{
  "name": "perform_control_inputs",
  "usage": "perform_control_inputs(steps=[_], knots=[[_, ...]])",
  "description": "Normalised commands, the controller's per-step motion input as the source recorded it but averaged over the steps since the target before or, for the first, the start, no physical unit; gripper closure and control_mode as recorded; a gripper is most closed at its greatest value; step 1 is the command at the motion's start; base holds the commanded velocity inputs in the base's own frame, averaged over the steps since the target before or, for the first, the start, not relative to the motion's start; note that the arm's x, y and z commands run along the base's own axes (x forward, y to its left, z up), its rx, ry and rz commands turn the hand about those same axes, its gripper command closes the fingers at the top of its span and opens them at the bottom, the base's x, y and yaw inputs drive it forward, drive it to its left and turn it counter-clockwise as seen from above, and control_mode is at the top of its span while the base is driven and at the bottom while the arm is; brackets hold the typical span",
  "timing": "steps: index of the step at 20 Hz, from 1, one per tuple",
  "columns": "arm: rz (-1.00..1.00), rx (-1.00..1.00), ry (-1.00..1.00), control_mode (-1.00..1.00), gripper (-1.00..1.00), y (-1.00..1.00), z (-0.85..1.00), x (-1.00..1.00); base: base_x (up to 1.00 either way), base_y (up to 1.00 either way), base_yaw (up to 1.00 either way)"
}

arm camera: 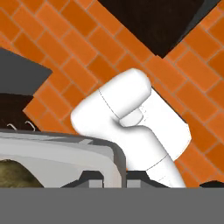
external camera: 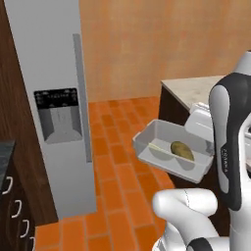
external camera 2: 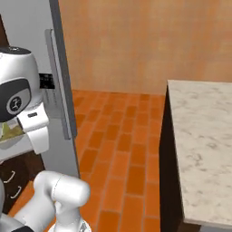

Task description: Take the meat container that has the steak and place it on the second highest rack of the freezer. Then take the vegetable container that has the potato and lemon wedge and place it on the highest rack of the freezer.

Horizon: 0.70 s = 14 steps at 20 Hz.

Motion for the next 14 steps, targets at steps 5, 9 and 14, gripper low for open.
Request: perform_control_inputs(steps=[5,9,14], knots=[[0.0,0.0,0.0,1.0,1.0,0.0,0.0,0.0,1.0,-0.61,0.0],[0.0,0.0,0.0,1.0,1.0,0.0,0.0,0.0,1.0,-0.45,0.0],[0.0,0.0,0.0,1.0,1.0,0.0,0.0,0.0,1.0,-0.14,0.03]])
